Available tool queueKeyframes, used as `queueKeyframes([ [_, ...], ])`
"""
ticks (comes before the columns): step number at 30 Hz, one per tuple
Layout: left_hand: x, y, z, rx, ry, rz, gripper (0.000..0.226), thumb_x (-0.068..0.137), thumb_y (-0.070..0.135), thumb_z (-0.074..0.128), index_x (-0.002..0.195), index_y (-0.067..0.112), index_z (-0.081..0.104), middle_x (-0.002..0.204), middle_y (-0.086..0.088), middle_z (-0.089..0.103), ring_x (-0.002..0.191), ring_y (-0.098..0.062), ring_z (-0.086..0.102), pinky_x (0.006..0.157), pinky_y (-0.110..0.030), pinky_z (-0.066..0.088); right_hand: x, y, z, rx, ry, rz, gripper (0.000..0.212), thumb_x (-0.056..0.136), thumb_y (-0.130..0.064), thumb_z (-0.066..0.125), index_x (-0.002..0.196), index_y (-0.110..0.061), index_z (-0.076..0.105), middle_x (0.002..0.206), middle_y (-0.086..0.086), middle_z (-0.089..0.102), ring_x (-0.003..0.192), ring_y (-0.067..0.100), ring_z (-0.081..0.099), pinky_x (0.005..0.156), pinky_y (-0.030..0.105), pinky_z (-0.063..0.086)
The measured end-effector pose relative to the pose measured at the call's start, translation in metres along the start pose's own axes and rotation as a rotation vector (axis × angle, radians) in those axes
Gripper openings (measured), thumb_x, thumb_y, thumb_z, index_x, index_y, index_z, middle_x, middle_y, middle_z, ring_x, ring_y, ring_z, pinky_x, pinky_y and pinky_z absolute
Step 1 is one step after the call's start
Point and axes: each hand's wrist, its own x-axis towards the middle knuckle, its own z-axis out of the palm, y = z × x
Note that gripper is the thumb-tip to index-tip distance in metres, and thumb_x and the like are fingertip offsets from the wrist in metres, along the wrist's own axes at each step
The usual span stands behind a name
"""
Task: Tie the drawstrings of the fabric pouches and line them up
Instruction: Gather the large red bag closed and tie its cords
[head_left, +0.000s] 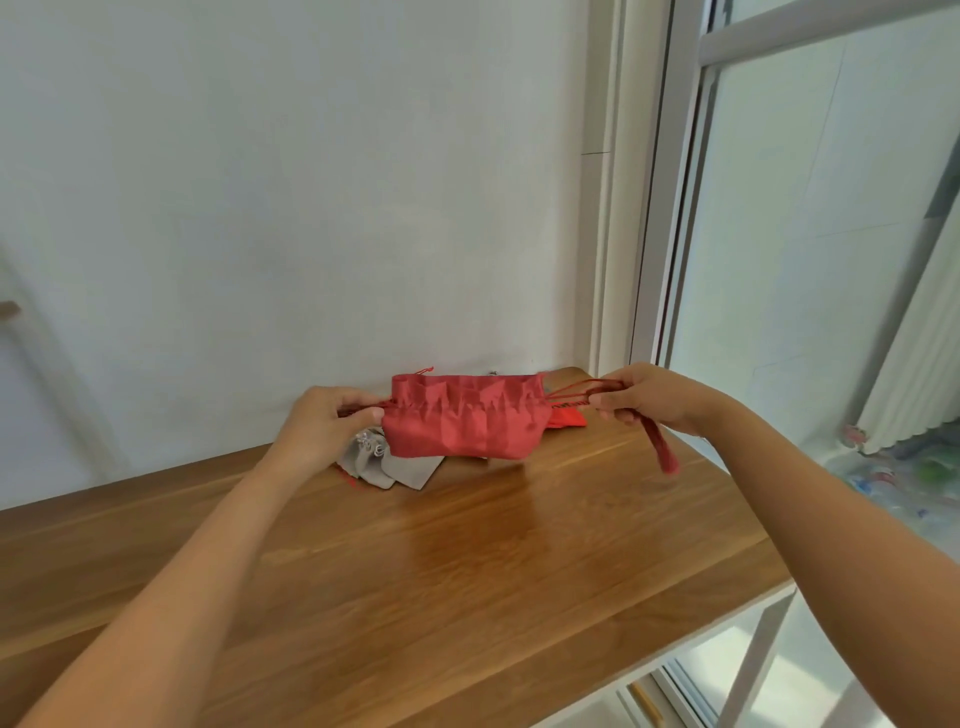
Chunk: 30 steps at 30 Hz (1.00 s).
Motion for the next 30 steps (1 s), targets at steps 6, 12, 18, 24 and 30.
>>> queueKeyframes([
  [6,-0.002,-0.013,-0.002,0.039,0.081,-0.103,0.025,0.085,0.028,0.071,0.068,0.010,0.068,0.065,-0.001,0.065,0.059,-0.012,0.056,0.058,-0.022,0.043,0.000,0.012,0.002,0.021,0.085,0.066,0.031,0.099,-0.020,0.052,0.072,-0.014,0.065,0.051,-0.003,0.044,0.048,0.012,0.037,0.058,0.029,0.040],
  [12,0.000,-0.015,0.001,-0.080,0.007,-0.276,0.037,0.099,0.032,0.048,0.070,0.011,0.057,0.061,0.000,0.040,0.055,-0.014,0.036,0.056,-0.026,0.033,0.009,0.019,0.011,-0.094,0.204,0.133,0.039,0.101,-0.040,0.040,0.078,-0.011,0.048,0.064,0.001,0.037,0.055,0.018,0.032,0.057,0.030,0.032],
  [18,0.000,-0.018,0.008,-0.110,0.127,-0.252,0.038,0.100,0.031,0.048,0.071,0.011,0.064,0.062,-0.001,0.053,0.057,-0.014,0.047,0.058,-0.026,0.041,0.020,0.021,0.017,-0.254,0.360,0.186,0.053,0.100,-0.049,0.036,0.071,-0.007,0.051,0.067,0.006,0.044,0.060,0.018,0.043,0.057,0.031,0.034],
  [24,-0.001,-0.024,0.010,0.105,0.090,-0.150,0.036,0.096,0.030,0.056,0.075,0.004,0.070,0.052,0.002,0.067,0.037,-0.003,0.053,0.054,-0.023,0.043,0.024,0.024,0.011,-0.262,0.585,0.213,0.050,0.101,-0.045,0.038,0.075,-0.005,0.054,0.072,0.009,0.053,0.071,0.023,0.052,0.060,0.031,0.037],
  [30,0.001,-0.025,0.005,0.156,0.392,0.005,0.039,0.091,0.031,0.064,0.062,0.005,0.066,0.051,-0.005,0.058,0.045,-0.019,0.049,0.054,-0.030,0.040,0.025,0.026,0.013,-0.053,0.567,0.104,0.024,0.099,-0.033,0.050,0.110,-0.012,0.054,0.100,0.002,0.055,0.089,0.018,0.053,0.073,0.032,0.041],
])
